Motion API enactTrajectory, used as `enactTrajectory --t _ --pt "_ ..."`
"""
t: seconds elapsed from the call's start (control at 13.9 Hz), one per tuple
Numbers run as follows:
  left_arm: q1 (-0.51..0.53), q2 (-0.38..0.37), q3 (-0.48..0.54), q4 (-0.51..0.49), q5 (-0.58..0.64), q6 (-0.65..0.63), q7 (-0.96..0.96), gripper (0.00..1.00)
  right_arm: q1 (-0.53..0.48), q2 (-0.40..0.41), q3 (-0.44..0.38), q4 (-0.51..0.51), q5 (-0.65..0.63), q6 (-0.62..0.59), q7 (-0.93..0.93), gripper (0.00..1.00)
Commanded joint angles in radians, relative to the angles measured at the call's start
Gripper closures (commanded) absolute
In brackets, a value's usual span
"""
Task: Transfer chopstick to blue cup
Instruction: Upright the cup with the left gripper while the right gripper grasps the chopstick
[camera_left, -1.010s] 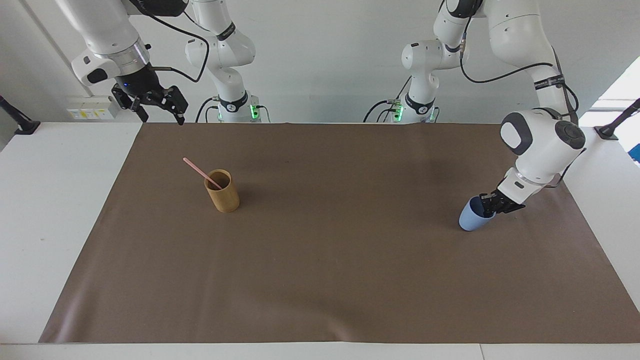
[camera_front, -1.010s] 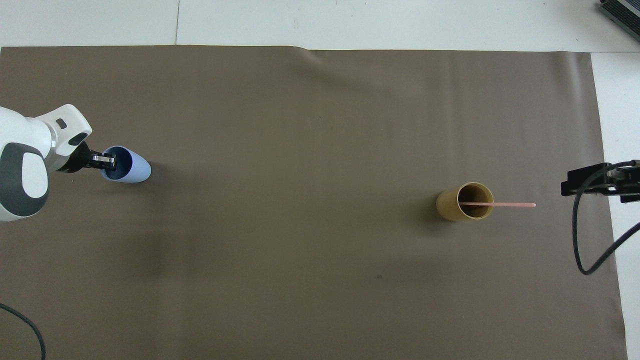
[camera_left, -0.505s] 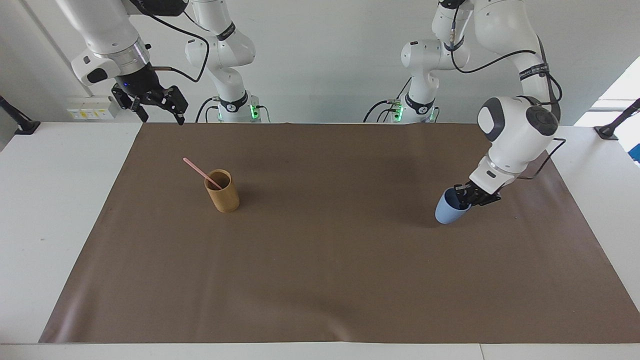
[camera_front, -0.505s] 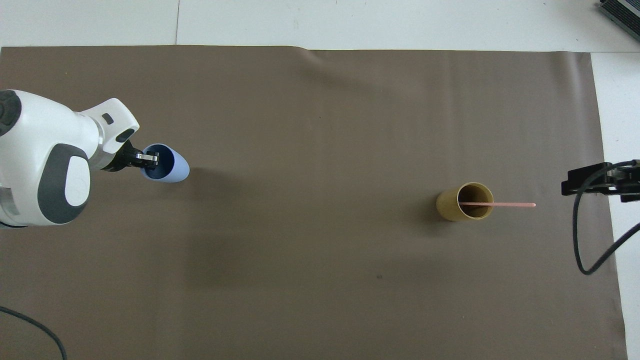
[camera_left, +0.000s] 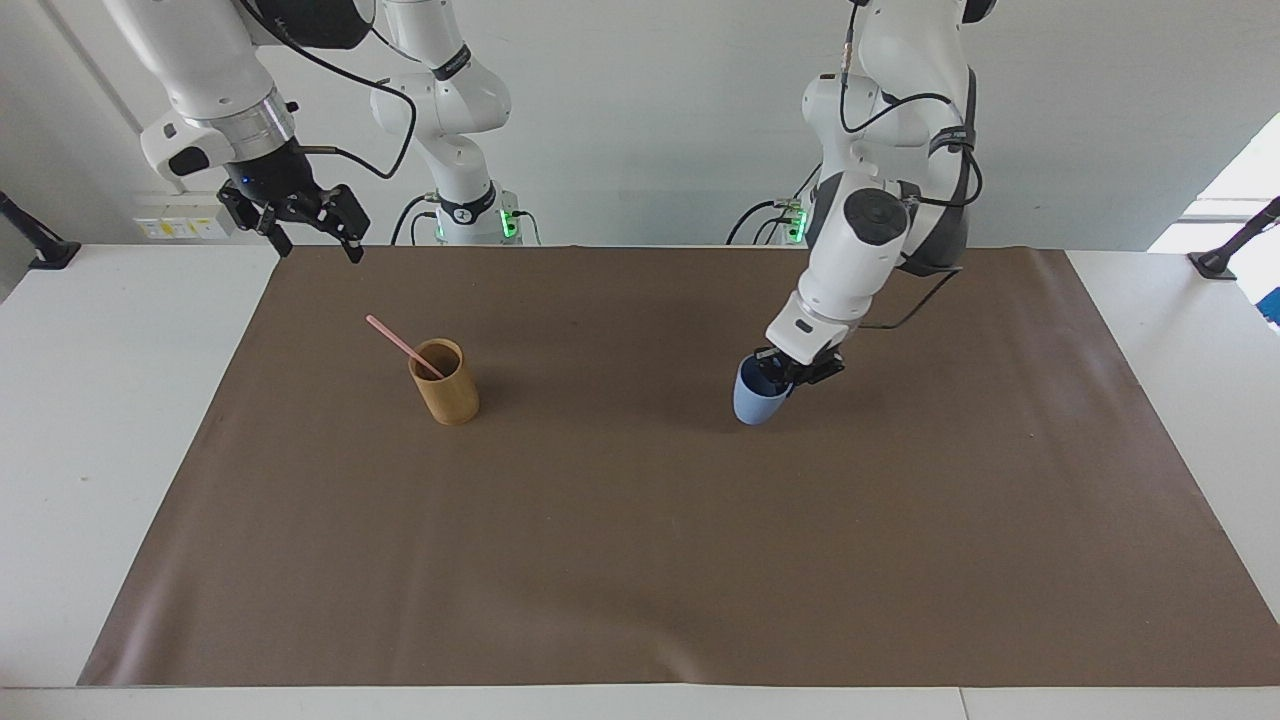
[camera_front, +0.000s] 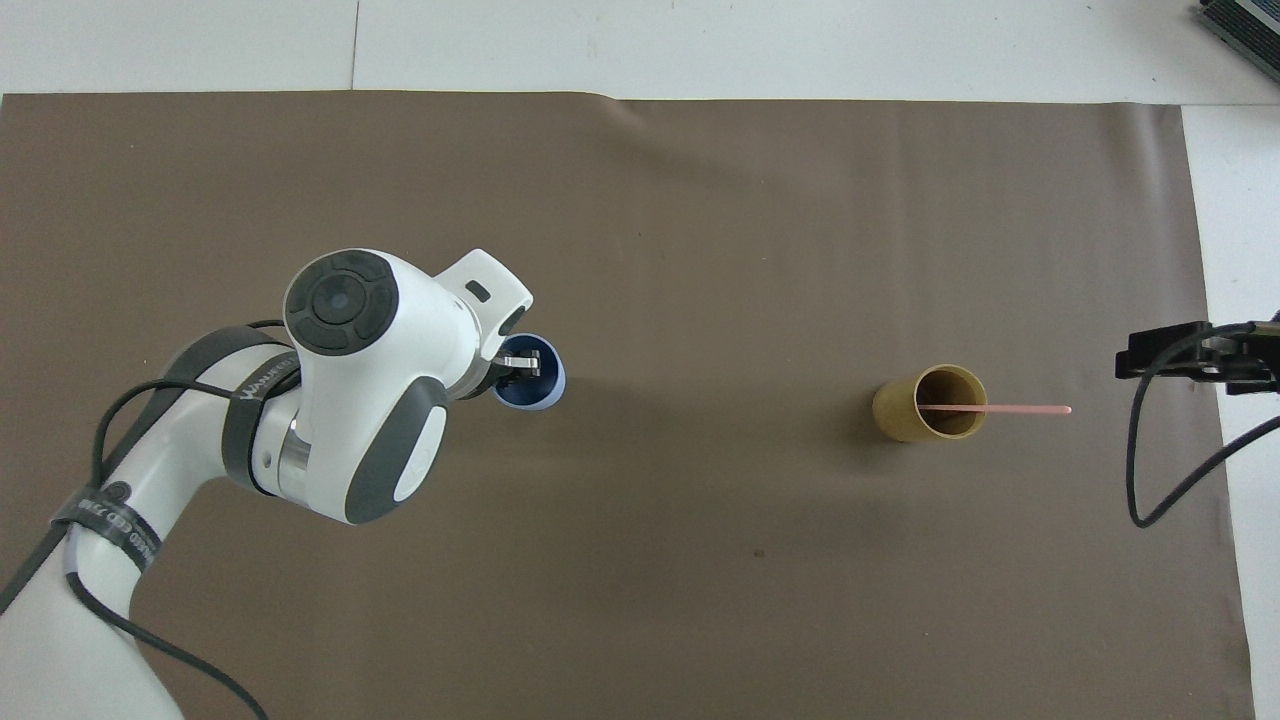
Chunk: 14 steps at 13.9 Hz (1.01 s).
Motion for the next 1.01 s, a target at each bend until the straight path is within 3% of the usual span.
enactTrajectory --t 0.0,0.36,0.65,0.72,0.79,0.94 --pt "-0.101 0.009 0.021 -0.010 0.018 0.051 -0.123 1.00 -0.023 -0.048 0.005 -0.146 0.052 0.152 -0.002 0.00" --pt "-0.214 0.032 0.020 -0.012 0.018 0.064 -0.232 1.00 -0.034 -0.073 0.005 -0.263 0.105 0.223 -0.232 0.00" --pt "-0.223 0.042 0.018 -0.035 0.018 0.065 -0.232 0.98 -0.032 -0.035 0.005 -0.275 0.105 0.176 -0.758 0.00" --pt "-0.221 0.042 0.018 -0.035 0.017 0.065 -0.231 0.81 -0.025 -0.019 0.005 -0.275 0.102 0.173 -0.809 0.00" --pt "-0.221 0.042 0.018 -0.035 0.017 0.063 -0.225 0.48 -0.014 -0.004 0.005 -0.277 0.097 0.173 -0.890 0.00" --pt "-0.220 0.042 0.018 -0.029 0.017 0.058 -0.223 0.05 0.029 0.031 0.007 -0.284 0.073 0.183 -0.985 0.00"
